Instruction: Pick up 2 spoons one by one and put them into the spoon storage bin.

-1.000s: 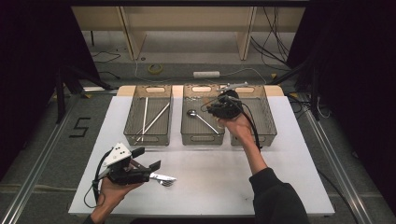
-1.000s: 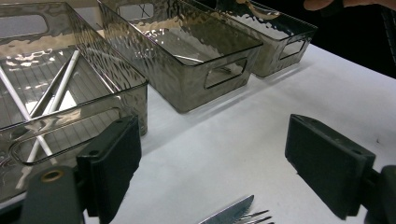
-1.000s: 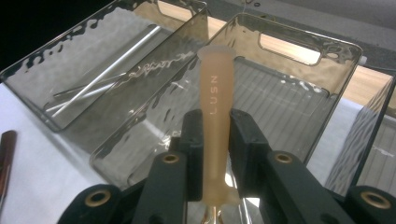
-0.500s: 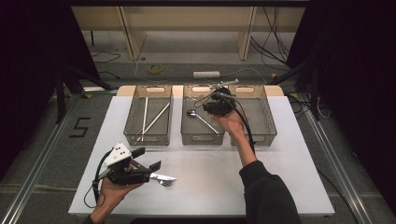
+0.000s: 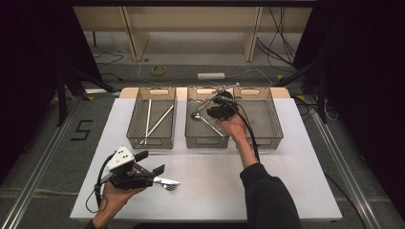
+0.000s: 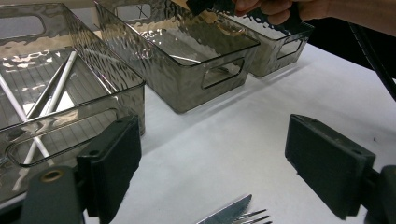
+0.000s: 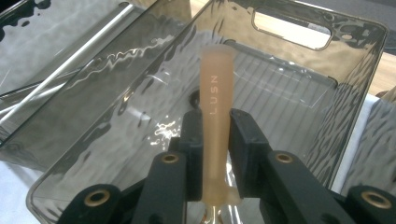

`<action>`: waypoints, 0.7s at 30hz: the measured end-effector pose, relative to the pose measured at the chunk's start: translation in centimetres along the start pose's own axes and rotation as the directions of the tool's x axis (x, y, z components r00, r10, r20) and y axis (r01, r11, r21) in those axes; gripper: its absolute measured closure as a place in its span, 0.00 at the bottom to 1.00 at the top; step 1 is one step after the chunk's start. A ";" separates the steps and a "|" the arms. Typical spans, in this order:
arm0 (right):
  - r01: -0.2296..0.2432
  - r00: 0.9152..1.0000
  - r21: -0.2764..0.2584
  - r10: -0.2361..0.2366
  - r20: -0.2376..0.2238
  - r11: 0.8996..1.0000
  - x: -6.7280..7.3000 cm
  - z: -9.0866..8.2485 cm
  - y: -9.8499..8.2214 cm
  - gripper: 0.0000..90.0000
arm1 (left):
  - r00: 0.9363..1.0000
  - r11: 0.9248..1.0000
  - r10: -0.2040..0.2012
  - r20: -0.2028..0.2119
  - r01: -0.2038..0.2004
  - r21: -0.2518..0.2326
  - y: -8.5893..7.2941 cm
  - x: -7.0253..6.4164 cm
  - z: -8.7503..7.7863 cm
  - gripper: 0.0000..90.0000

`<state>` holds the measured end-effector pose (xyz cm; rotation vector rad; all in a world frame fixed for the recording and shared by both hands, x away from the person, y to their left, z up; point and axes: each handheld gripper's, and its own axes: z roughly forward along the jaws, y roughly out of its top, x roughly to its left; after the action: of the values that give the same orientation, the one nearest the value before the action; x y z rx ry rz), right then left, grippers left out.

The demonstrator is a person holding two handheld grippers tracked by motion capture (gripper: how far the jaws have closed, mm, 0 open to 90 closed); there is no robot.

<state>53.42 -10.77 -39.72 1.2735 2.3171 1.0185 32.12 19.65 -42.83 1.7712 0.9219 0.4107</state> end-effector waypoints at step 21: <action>0.004 1.000 0.043 -0.004 0.003 0.999 0.7 1.3 -0.6 0.85 | 1.000 1.000 0.000 0.002 0.000 0.002 0.0 0.0 0.0 0.20</action>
<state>53.40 -9.83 -40.99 1.2845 2.3507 0.9701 32.12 19.63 -42.84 1.7735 0.9209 0.4081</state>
